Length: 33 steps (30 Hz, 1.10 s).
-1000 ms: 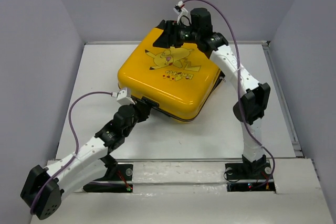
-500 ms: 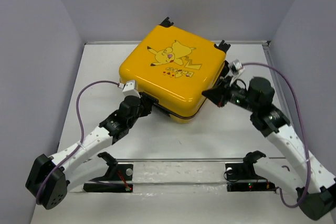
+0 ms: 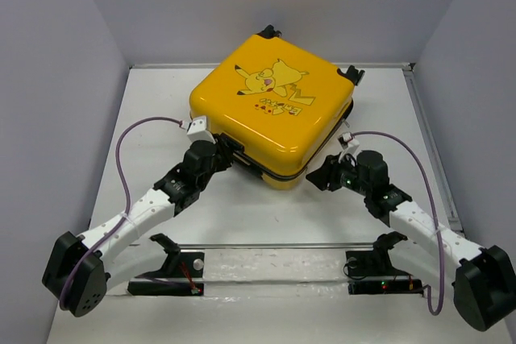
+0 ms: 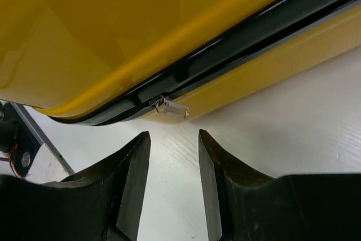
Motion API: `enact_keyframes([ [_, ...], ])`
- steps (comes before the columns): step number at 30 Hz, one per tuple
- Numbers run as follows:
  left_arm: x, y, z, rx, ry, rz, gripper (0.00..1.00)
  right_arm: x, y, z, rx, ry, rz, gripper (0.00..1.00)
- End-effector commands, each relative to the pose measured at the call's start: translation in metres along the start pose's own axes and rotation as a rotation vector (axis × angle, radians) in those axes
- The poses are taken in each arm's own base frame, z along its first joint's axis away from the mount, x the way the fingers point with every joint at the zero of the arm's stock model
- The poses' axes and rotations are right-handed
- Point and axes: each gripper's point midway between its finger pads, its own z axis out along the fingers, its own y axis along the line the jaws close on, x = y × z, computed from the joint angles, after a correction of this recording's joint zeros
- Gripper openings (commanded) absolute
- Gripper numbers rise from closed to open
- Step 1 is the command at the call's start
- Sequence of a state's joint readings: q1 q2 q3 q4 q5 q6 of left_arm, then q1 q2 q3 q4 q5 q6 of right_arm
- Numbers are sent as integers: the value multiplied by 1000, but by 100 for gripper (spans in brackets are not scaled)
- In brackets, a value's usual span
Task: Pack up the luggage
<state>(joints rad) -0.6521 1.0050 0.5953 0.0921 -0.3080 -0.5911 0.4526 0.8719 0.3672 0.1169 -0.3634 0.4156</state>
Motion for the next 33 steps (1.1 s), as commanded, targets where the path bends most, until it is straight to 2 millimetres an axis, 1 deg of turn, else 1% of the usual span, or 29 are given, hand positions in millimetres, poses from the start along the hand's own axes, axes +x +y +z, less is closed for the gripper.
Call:
enact_keyframes([
  [1, -3, -10, -11, 111, -72, -73, 43, -41, 20, 14, -109, -150, -115, 46],
  [2, 14, 4, -11, 81, -37, -58, 47, -40, 17, 16, -104, -148, -128, 46],
  [4, 31, 18, -16, 60, 0, -43, 52, -39, 9, 19, -69, -153, -142, 47],
  [6, 41, 22, -20, 70, 23, -38, 56, -39, 4, 22, -55, -151, -168, 47],
  [7, 49, 22, -23, 90, 48, -35, 58, -39, 1, 25, -43, -145, -170, 47],
  [8, 49, 19, -24, 107, 54, -36, 58, -39, 0, 26, -42, -144, -175, 47],
  [9, 55, 21, -26, 109, 70, -34, 58, -42, 1, 27, -50, -158, -190, 46],
  [11, 60, 14, -31, 160, 97, -40, 57, -39, 1, 32, -61, -143, -199, 45],
  [12, 60, 8, -33, 192, 97, -45, 56, -40, 5, 33, -87, -146, -209, 44],
  [13, 63, -3, -38, 249, 117, -51, 55, -36, 4, 36, -93, -133, -206, 43],
  [14, 63, -10, -40, 279, 124, -54, 55, -35, 5, 36, -102, -135, -208, 41],
  [15, 59, -20, -42, 313, 116, -56, 55, -38, 8, 37, -120, -149, -212, 38],
  [16, 61, -27, -43, 337, 131, -47, 55, -39, 8, 37, -123, -157, -209, 36],
  [17, 55, -42, -48, 379, 123, -39, 55, -37, 6, 36, -117, -165, -206, 31],
  [18, 53, -48, -48, 395, 121, -31, 55, -41, 9, 35, -125, -190, -205, 29],
  [19, 56, -53, -47, 400, 134, -21, 55, -41, 9, 34, -128, -193, -203, 26],
  [20, 53, -60, -47, 417, 134, -12, 55, -41, 11, 33, -133, -198, -201, 21],
  [21, 47, -71, -47, 441, 123, -7, 55, -43, 12, 31, -135, -208, -193, 13],
  [22, 49, -80, -49, 475, 138, 2, 55, -43, 12, 31, -134, -212, -189, 10],
  [23, 46, -86, -48, 487, 132, 5, 55, -41, 15, 30, -142, -211, -187, 7],
  [24, 38, -97, -50, 514, 117, 3, 55, -39, 15, 28, -140, -205, -176, 7],
  [25, 40, -100, -47, 518, 128, 7, 55, -38, 14, 28, -137, -202, -171, 7],
  [26, 38, -105, -47, 531, 124, 9, 55, -34, 18, 27, -149, -190, -166, 7],
  [27, 34, -112, -45, 543, 118, 8, 55, -30, 17, 25, -139, -177, -149, 7],
  [29, 29, -119, -43, 554, 106, 7, 55, -20, 21, 23, -141, -153, -137, 7],
  [30, 22, -125, -41, 563, 87, 13, 55, -9, 24, 23, -132, -124, -117, 7],
  [31, 19, -125, -37, 544, 75, 13, 54, -1, 26, 22, -128, -106, -113, 7],
  [32, 17, -129, -31, 537, 75, 17, 54, 7, 37, 21, -135, -94, -119, 7],
  [33, 18, -131, -28, 536, 78, 21, 54, 21, 38, 21, -116, -46, -111, 7],
])
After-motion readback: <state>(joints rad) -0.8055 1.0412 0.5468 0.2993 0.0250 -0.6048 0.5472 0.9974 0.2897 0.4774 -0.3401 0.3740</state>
